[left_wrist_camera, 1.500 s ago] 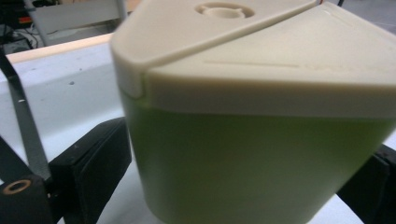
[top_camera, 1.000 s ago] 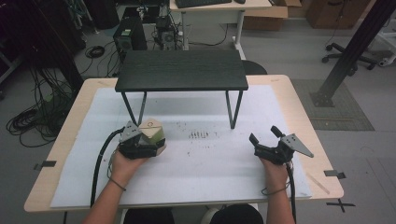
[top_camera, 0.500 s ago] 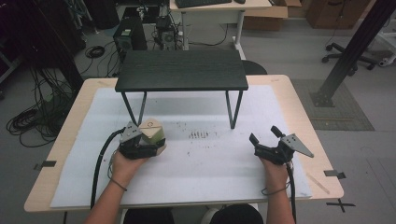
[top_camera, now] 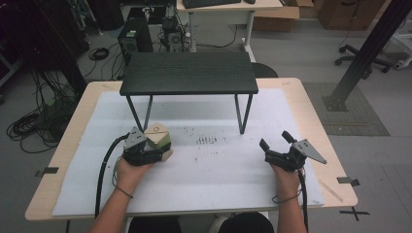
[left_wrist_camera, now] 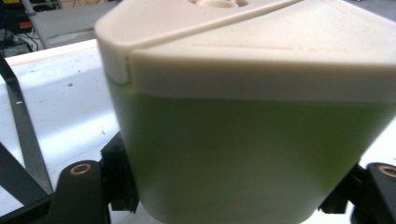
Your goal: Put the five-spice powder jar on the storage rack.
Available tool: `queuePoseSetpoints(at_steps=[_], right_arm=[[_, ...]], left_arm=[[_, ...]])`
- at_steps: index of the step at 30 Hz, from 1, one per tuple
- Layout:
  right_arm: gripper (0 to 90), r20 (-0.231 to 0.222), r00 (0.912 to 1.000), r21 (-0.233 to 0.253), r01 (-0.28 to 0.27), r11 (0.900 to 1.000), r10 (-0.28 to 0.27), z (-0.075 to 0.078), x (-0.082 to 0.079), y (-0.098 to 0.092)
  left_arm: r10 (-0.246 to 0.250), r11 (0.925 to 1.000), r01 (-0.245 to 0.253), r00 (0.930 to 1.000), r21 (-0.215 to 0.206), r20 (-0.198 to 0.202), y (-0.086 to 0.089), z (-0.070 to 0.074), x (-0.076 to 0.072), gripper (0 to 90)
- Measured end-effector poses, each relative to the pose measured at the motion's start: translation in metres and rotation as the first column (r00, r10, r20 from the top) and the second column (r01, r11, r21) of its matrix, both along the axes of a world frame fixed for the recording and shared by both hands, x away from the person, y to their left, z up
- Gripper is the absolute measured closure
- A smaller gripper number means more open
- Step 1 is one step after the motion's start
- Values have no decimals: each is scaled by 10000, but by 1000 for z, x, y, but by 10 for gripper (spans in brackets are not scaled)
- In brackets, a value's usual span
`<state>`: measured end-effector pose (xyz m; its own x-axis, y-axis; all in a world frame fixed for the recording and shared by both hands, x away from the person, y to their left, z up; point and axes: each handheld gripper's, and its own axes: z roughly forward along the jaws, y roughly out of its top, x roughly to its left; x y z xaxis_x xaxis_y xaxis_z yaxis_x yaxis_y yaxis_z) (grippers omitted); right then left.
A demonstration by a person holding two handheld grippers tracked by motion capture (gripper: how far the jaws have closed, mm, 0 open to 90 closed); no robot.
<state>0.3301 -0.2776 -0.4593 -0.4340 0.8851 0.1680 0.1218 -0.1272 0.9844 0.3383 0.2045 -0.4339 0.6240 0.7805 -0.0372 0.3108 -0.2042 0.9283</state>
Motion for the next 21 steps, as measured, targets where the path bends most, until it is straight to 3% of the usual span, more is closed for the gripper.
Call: queuePoseSetpoints(at_steps=[21], right_arm=[[0, -9, 10000, -3, 9, 10000, -9, 0, 0, 0]], left_arm=[[-83, 10000, 84, 9992, -15, 394, 0, -3, -2, 292]])
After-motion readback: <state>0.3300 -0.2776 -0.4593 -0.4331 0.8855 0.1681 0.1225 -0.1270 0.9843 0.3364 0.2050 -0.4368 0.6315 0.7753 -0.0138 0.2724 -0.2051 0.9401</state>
